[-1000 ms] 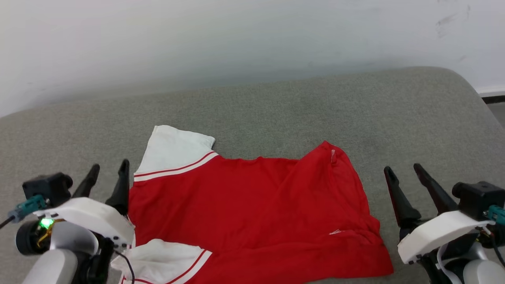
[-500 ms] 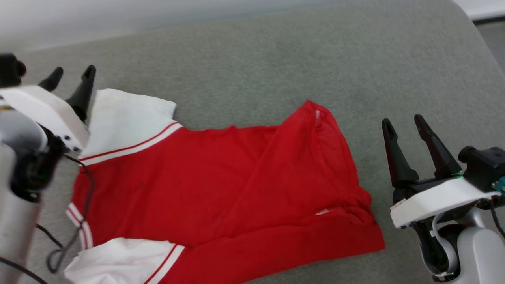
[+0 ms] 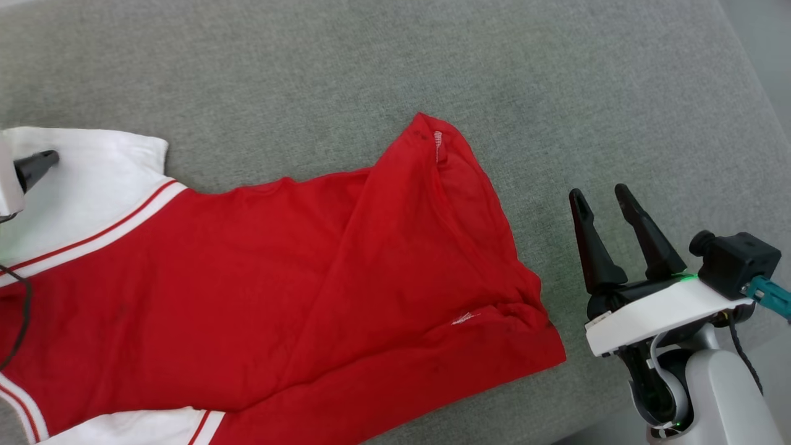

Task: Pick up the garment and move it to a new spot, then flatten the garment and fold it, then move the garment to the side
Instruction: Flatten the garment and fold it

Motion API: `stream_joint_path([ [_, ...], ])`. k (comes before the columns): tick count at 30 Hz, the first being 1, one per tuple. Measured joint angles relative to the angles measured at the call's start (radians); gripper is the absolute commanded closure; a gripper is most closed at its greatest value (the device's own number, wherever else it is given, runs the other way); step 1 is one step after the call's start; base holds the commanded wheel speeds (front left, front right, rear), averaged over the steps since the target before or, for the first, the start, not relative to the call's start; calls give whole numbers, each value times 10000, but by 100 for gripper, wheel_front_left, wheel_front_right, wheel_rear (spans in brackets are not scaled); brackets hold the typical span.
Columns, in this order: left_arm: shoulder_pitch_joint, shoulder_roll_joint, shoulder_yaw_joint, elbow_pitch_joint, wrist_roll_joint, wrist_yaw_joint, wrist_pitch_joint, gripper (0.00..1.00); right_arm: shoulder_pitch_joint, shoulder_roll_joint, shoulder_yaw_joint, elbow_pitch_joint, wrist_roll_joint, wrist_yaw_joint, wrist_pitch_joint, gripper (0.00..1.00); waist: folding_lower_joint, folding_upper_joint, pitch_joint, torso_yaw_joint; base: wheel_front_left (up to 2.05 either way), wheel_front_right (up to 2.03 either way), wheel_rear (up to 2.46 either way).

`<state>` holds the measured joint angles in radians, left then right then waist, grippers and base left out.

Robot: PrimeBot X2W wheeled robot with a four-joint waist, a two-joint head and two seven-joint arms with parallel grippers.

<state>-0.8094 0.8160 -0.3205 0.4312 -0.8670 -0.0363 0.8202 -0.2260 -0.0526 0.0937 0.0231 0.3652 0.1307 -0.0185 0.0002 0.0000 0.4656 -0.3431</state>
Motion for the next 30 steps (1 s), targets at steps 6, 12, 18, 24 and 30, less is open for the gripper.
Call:
stream_joint_path([
  [6, -60, 132, -151, 186, -270, -12, 844, 45, -143, 2, 96, 286, 178, 0, -77, 0, -1, 0, 224, -152, 0, 0, 0],
  [12, -70, -255, -198, 368, -167, 61, 186, 100, -296, 6, 46, 481, 326, 0, 128, 0, -1, 0, 153, -55, 0, 0, 0],
  [18, -125, -846, -198, 545, 134, 92, -1141, 100, -778, -17, -75, 1093, 591, 0, 1195, 0, 0, 0, -281, 205, 0, 0, 0],
  [24, -215, -1526, -313, 71, 194, -21, -1981, 100, -2557, -1035, 226, 2631, 1260, 0, 3965, 0, -1, 0, -868, 1039, 0, 0, 0],
  [30, -367, -1848, -560, -639, 276, -81, -2061, 100, -4134, -1409, 719, 3776, 1645, 0, 6025, 0, -1, 0, -910, 1934, 0, 0, 0],
])
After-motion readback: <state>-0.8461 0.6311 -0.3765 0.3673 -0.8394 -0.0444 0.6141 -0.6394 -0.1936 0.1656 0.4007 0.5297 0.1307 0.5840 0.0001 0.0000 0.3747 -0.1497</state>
